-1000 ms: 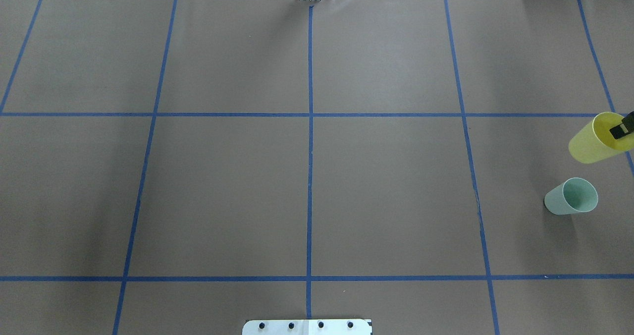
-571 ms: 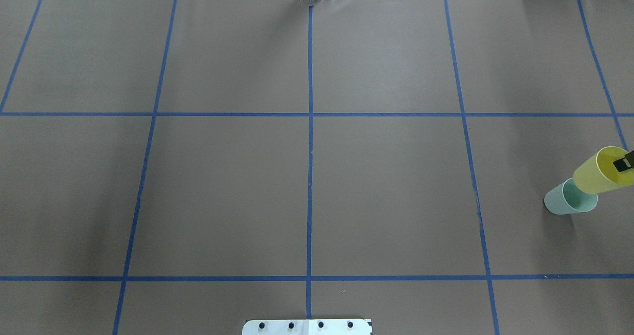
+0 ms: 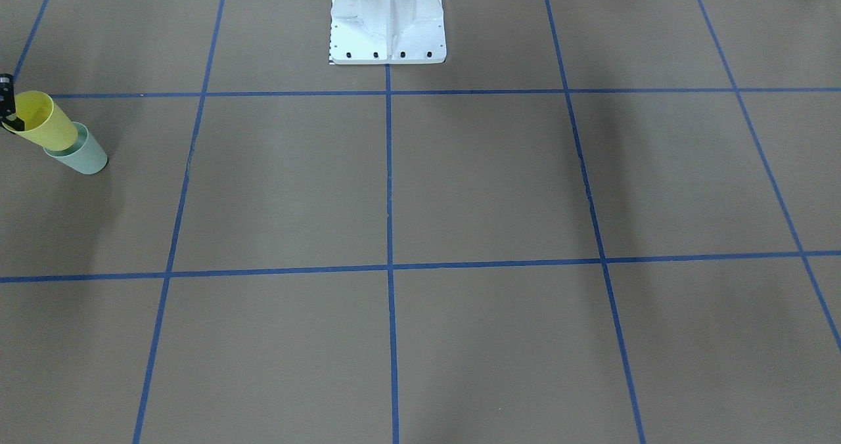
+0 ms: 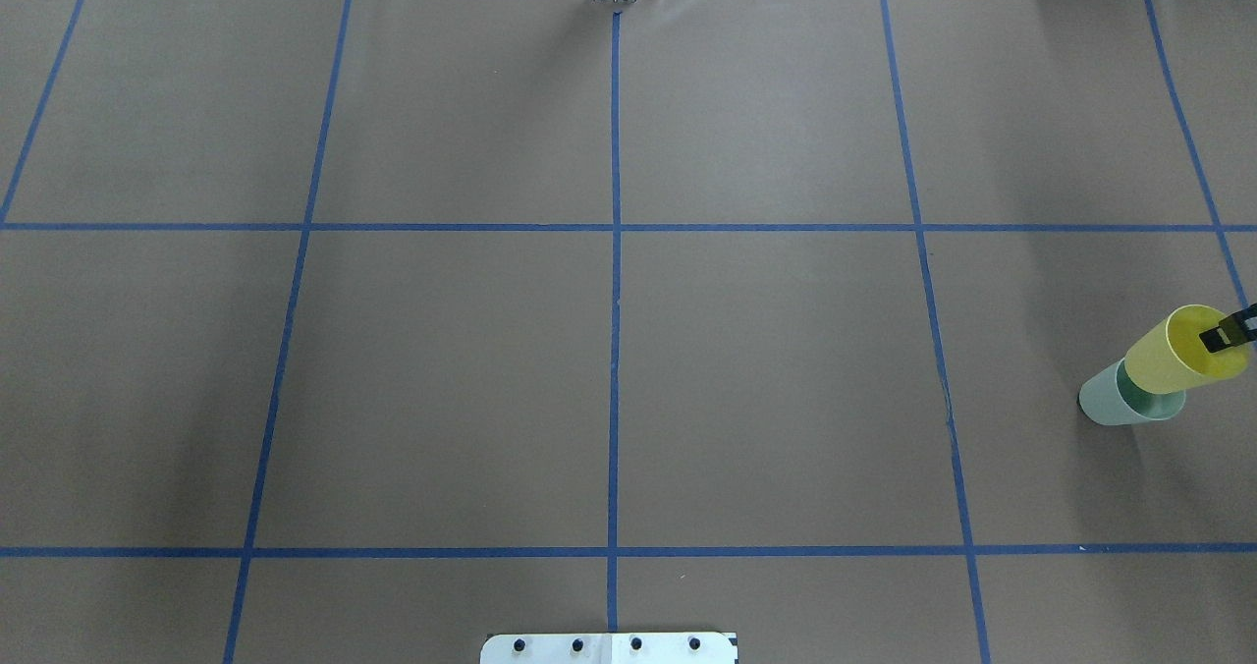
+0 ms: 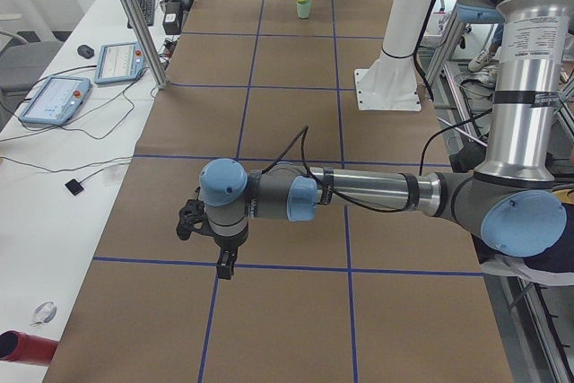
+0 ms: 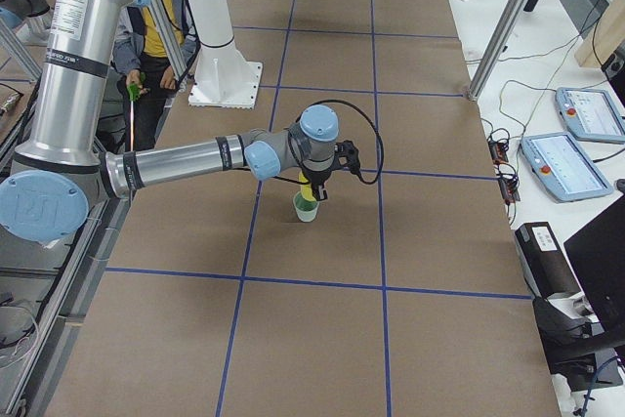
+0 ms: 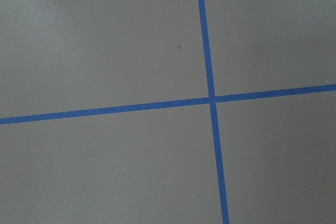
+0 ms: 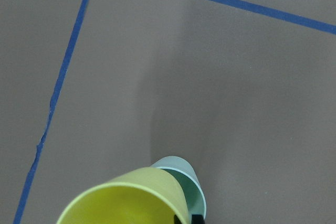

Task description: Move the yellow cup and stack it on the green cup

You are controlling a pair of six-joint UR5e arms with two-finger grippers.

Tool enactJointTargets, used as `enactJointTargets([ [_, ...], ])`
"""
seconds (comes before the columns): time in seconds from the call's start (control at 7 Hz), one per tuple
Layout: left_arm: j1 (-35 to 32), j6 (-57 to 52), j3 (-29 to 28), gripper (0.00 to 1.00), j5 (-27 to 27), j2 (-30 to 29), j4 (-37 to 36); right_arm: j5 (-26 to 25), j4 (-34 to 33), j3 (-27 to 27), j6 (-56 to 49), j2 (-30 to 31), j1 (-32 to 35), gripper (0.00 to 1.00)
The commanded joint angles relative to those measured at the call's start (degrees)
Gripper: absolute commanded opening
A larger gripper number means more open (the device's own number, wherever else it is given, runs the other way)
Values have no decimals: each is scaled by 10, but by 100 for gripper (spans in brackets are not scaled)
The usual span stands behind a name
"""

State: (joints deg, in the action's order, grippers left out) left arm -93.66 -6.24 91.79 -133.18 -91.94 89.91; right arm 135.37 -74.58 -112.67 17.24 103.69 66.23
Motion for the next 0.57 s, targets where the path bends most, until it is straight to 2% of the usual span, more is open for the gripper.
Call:
enactJointTargets([
  [0.0,1,-1,2,100,0,0,0,0,5,4,14,-1,-14,0],
  [0.43,1,0,3,100,0,0,0,-5,4,6,14,0,-19,0],
])
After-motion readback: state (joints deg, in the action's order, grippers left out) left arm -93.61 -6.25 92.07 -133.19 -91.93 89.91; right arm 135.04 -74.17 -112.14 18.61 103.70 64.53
